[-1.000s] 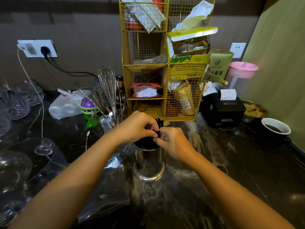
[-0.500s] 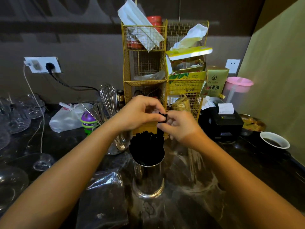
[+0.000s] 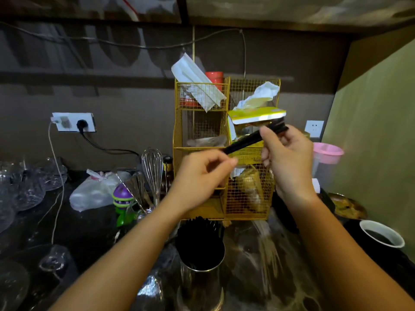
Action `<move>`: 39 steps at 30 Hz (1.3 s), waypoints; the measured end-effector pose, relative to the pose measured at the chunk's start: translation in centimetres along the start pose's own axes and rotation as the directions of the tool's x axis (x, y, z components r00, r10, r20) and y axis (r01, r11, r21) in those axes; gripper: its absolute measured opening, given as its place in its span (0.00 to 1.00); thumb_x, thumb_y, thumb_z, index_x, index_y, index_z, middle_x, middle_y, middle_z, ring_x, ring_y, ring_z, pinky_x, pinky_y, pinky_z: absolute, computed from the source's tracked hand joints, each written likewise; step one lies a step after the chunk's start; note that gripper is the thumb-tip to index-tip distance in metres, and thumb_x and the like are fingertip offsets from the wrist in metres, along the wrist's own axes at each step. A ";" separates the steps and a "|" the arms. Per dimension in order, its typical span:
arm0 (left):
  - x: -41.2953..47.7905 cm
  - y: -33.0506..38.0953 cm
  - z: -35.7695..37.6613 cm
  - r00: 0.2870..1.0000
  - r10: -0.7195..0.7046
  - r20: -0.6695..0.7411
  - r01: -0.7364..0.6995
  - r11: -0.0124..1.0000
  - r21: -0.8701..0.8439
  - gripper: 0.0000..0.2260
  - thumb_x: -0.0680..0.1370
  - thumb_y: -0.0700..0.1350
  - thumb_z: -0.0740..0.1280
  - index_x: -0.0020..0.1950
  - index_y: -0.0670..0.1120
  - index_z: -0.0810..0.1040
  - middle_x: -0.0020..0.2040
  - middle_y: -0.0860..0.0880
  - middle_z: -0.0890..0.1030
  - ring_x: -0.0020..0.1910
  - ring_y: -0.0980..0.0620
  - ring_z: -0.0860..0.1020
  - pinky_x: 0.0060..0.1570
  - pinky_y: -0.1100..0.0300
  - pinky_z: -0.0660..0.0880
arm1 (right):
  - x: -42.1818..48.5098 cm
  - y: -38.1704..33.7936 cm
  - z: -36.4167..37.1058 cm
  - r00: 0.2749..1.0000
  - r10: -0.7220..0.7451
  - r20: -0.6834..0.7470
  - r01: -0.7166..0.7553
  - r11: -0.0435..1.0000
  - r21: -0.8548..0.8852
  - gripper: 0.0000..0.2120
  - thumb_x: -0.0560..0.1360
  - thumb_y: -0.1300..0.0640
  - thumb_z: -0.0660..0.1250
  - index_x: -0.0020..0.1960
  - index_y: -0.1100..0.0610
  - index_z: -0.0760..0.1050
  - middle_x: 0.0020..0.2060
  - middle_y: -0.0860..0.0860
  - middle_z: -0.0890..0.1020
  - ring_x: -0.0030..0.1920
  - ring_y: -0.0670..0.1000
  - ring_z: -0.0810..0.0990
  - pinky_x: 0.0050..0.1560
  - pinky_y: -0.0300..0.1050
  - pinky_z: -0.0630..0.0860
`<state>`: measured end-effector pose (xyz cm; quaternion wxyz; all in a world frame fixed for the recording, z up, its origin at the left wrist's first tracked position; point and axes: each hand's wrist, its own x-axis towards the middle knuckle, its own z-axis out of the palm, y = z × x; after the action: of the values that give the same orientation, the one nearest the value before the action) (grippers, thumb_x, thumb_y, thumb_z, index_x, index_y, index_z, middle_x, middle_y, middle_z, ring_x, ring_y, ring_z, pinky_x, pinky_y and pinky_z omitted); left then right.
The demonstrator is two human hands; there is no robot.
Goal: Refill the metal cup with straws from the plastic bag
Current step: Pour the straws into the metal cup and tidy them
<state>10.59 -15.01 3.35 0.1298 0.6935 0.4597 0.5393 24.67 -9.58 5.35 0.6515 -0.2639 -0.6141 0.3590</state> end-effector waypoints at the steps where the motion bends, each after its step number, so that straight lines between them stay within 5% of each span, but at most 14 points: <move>1: -0.2 -0.5 0.4 0.996 -0.063 0.057 0.063 0.998 -0.001 0.10 0.75 0.49 0.62 0.39 0.46 0.79 0.33 0.48 0.79 0.29 0.56 0.77 0.31 0.65 0.72 | -0.1 0.0 0.3 0.998 0.037 -0.042 -0.034 0.996 0.088 0.10 0.75 0.59 0.63 0.34 0.54 0.71 0.18 0.46 0.72 0.20 0.42 0.68 0.22 0.32 0.66; 4: -0.3 -1.6 1.1 0.967 -0.249 0.061 0.257 0.932 -0.256 0.09 0.75 0.50 0.59 0.43 0.51 0.78 0.40 0.54 0.81 0.36 0.59 0.81 0.33 0.69 0.76 | -0.7 0.6 1.1 0.969 0.237 -0.074 -0.197 0.916 0.349 0.13 0.76 0.60 0.61 0.32 0.55 0.69 0.17 0.45 0.71 0.21 0.42 0.67 0.21 0.32 0.65; 9: 0.1 -2.1 0.6 0.911 -0.332 -0.245 0.097 0.749 -0.656 0.06 0.72 0.45 0.63 0.46 0.48 0.77 0.37 0.53 0.85 0.39 0.55 0.83 0.34 0.67 0.79 | -3.0 3.4 1.8 0.810 0.585 0.051 -0.510 0.658 0.554 0.11 0.76 0.60 0.60 0.35 0.57 0.67 0.26 0.49 0.67 0.19 0.41 0.67 0.18 0.31 0.64; 13: 0.2 -2.2 0.4 0.901 -0.349 -0.256 0.086 0.724 -0.685 0.07 0.75 0.39 0.60 0.50 0.44 0.76 0.34 0.57 0.85 0.38 0.58 0.83 0.37 0.66 0.80 | -5.0 5.6 2.5 0.631 0.750 0.201 -0.630 0.342 0.697 0.09 0.76 0.60 0.60 0.37 0.59 0.68 0.19 0.49 0.69 0.15 0.42 0.66 0.13 0.31 0.61; 17: 0.5 -2.3 -0.3 0.920 -0.338 -0.199 0.134 0.747 -0.652 0.07 0.75 0.39 0.60 0.43 0.46 0.77 0.33 0.53 0.85 0.37 0.57 0.83 0.33 0.67 0.79 | -6.6 7.1 2.9 0.518 0.782 0.347 -0.743 0.209 0.636 0.07 0.74 0.57 0.62 0.40 0.60 0.69 0.17 0.49 0.72 0.16 0.44 0.69 0.15 0.31 0.64; 22: 0.6 -1.2 -2.2 0.963 -0.246 -0.109 0.145 0.817 -0.559 0.08 0.75 0.37 0.60 0.40 0.46 0.77 0.31 0.52 0.85 0.35 0.56 0.83 0.35 0.63 0.81 | -6.0 7.2 1.5 0.516 0.755 0.405 -0.856 0.439 0.274 0.07 0.69 0.56 0.66 0.46 0.55 0.74 0.34 0.54 0.83 0.40 0.51 0.79 0.34 0.42 0.76; 26: -0.2 -1.5 -2.6 0.984 -0.169 0.060 0.177 0.870 -0.459 0.07 0.73 0.39 0.62 0.39 0.47 0.78 0.33 0.51 0.85 0.38 0.55 0.83 0.43 0.60 0.81 | -4.6 5.0 0.6 0.751 0.576 0.323 -0.568 0.813 -0.128 0.17 0.73 0.57 0.65 0.61 0.53 0.68 0.49 0.48 0.77 0.49 0.44 0.75 0.51 0.42 0.71; 29: -1.5 -2.7 -1.6 0.961 -0.166 0.220 0.233 0.916 -0.327 0.05 0.71 0.40 0.63 0.40 0.46 0.79 0.34 0.54 0.84 0.38 0.59 0.81 0.42 0.64 0.80 | -4.5 2.8 0.4 0.865 0.331 0.376 -0.309 0.943 -0.121 0.24 0.73 0.60 0.64 0.65 0.46 0.62 0.56 0.48 0.73 0.50 0.40 0.74 0.44 0.33 0.74; 33: -3.1 -4.2 0.1 0.912 -0.187 0.364 0.255 0.956 -0.146 0.07 0.74 0.35 0.62 0.48 0.34 0.77 0.37 0.52 0.80 0.35 0.67 0.78 0.39 0.75 0.72 | -5.6 2.4 1.2 0.848 0.150 0.509 -0.120 0.989 -0.091 0.26 0.73 0.61 0.64 0.55 0.31 0.61 0.53 0.35 0.70 0.51 0.40 0.76 0.40 0.31 0.79; 37: -4.0 -4.8 0.8 0.903 -0.178 0.392 0.235 0.967 -0.102 0.10 0.74 0.36 0.63 0.44 0.49 0.79 0.40 0.59 0.80 0.39 0.69 0.77 0.43 0.72 0.72 | -6.5 4.8 1.9 0.841 0.011 0.540 0.160 0.950 -0.269 0.25 0.74 0.60 0.64 0.57 0.32 0.61 0.53 0.29 0.68 0.56 0.33 0.72 0.54 0.30 0.73; 39: -4.4 -5.3 1.2 0.895 -0.203 0.397 0.254 0.964 -0.081 0.13 0.74 0.35 0.64 0.38 0.54 0.78 0.34 0.62 0.80 0.35 0.70 0.77 0.40 0.74 0.71 | -7.1 6.2 2.0 0.842 -0.069 0.535 0.264 0.918 -0.298 0.21 0.74 0.59 0.64 0.62 0.41 0.66 0.55 0.31 0.70 0.57 0.28 0.69 0.55 0.23 0.69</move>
<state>9.01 -15.23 -3.46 0.3251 0.7169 0.4673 0.4026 21.86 -11.63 -3.59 0.4334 -0.2180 -0.8412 0.2388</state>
